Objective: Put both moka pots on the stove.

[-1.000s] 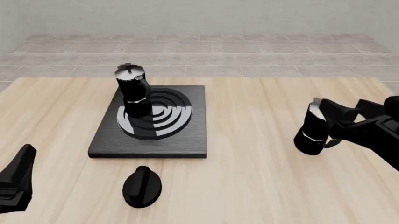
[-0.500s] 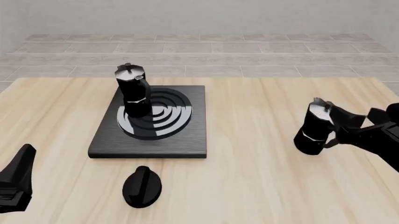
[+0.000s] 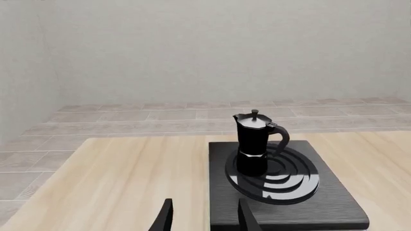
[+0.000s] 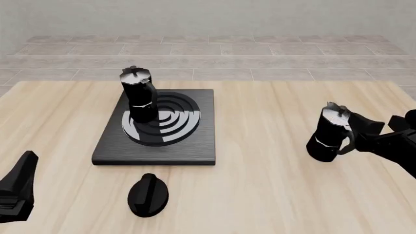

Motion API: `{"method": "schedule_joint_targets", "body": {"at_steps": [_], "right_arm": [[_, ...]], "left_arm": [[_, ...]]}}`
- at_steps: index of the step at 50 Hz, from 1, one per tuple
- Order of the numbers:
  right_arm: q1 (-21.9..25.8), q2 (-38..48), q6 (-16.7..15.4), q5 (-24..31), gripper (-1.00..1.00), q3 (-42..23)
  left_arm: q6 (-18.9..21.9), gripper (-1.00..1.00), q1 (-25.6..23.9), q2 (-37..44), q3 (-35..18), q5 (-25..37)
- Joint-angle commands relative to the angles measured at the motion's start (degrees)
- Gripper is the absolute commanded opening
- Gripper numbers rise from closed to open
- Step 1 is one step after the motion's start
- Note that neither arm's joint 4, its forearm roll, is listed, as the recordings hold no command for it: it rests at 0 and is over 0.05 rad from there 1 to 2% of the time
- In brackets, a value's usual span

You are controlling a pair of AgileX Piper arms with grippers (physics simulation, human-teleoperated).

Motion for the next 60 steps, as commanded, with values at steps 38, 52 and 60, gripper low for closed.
{"method": "schedule_joint_targets", "body": {"at_steps": [38, 52, 60], "right_arm": [[-1.06, 12.86, -2.24, 15.29, 1.00, -15.61], [-0.50, 18.54, -1.15, 16.29, 1.00, -17.82], [-0.52, 20.67, -0.68, 15.38, 1.00, -17.69]], "left_arm": [[0.95, 1.00, 0.25, 0.00, 0.24, -0.05], [1.16, 1.00, 0.34, 0.00, 0.16, 0.05], [1.35, 1.00, 0.34, 0.01, 0.30, 0.03]]}}
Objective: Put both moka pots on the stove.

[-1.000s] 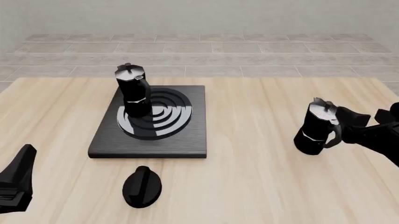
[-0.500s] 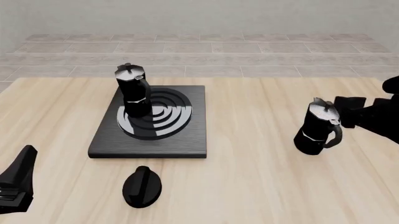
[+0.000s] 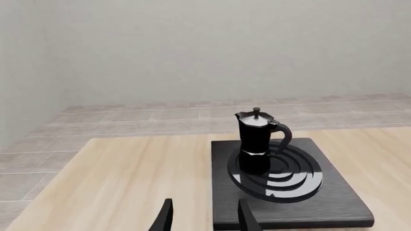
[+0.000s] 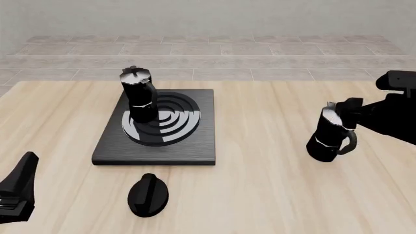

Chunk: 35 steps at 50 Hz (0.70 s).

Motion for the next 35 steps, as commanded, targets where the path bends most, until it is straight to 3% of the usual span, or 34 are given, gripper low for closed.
{"method": "schedule_joint_targets", "body": {"at_steps": [1, 35], "right_arm": [[-0.38, 3.61, -0.01, -0.62, 1.00, -0.62], [-1.53, 9.41, -0.05, -7.88, 1.00, 3.78]], "left_arm": [[0.23, 1.00, 0.04, 0.00, 0.02, 0.10], [0.46, 1.00, -0.06, 0.01, -0.02, 0.24]]}}
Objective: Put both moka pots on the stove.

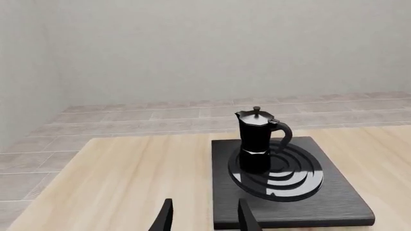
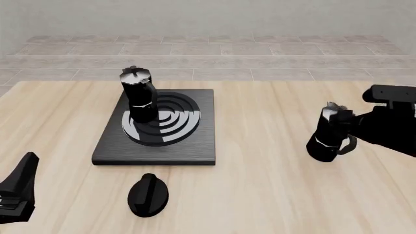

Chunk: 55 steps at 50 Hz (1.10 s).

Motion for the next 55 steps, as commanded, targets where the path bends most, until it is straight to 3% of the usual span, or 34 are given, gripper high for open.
{"method": "schedule_joint_targets", "body": {"at_steps": [1, 23, 42, 43, 44, 55], "right_arm": [[-0.54, 2.26, -0.15, -2.78, 1.00, 1.46], [-2.04, 7.58, -0.63, -7.57, 1.00, 2.98], [-1.13, 10.02, 0.75, -11.01, 1.00, 5.27], [-2.02, 9.40, -0.59, -11.07, 1.00, 5.27], [-2.40, 9.03, -1.27, -11.29, -1.00, 5.33], [-1.28, 2.83, -5.86, -12.12, -1.00, 7.26]], "left_arm": [[0.15, 1.00, -0.05, 0.00, -0.04, 0.04], [0.23, 1.00, -0.06, 0.00, 0.00, 0.08], [0.68, 1.00, -0.27, 0.01, -0.12, 0.30], [0.71, 1.00, -0.28, 0.01, -0.13, 0.29], [0.73, 1.00, -0.27, 0.02, -0.12, 0.29], [0.93, 1.00, -0.37, 0.02, 0.05, 0.15]]}}
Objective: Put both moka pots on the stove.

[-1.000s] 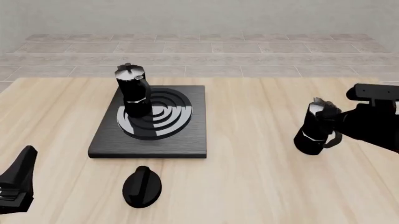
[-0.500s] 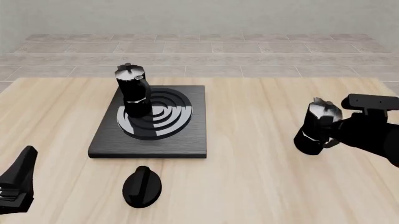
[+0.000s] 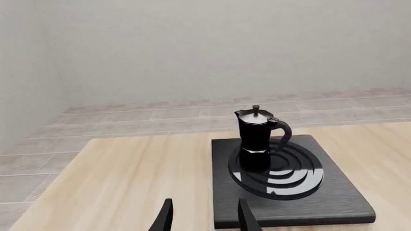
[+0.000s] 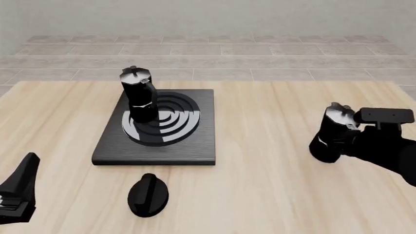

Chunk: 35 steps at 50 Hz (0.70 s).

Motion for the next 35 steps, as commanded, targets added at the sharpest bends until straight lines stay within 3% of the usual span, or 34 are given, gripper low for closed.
{"method": "schedule_joint_targets", "body": {"at_steps": [1, 10, 18, 35], "right_arm": [[0.46, -4.60, -3.27, -1.30, -1.00, 0.98], [1.36, -7.77, -5.60, -1.85, -1.00, 1.88], [2.27, -12.29, -7.35, 0.95, -1.00, 0.59], [6.96, -12.83, -7.27, 4.14, -1.00, -4.51]], "left_arm": [[0.21, 1.00, -0.09, 0.00, 0.02, 0.01], [0.23, 1.00, 0.02, -0.01, 0.03, -0.06], [0.25, 1.00, 0.03, 0.00, -0.14, 0.09], [0.23, 1.00, 0.02, -0.01, -0.17, 0.07]]}}
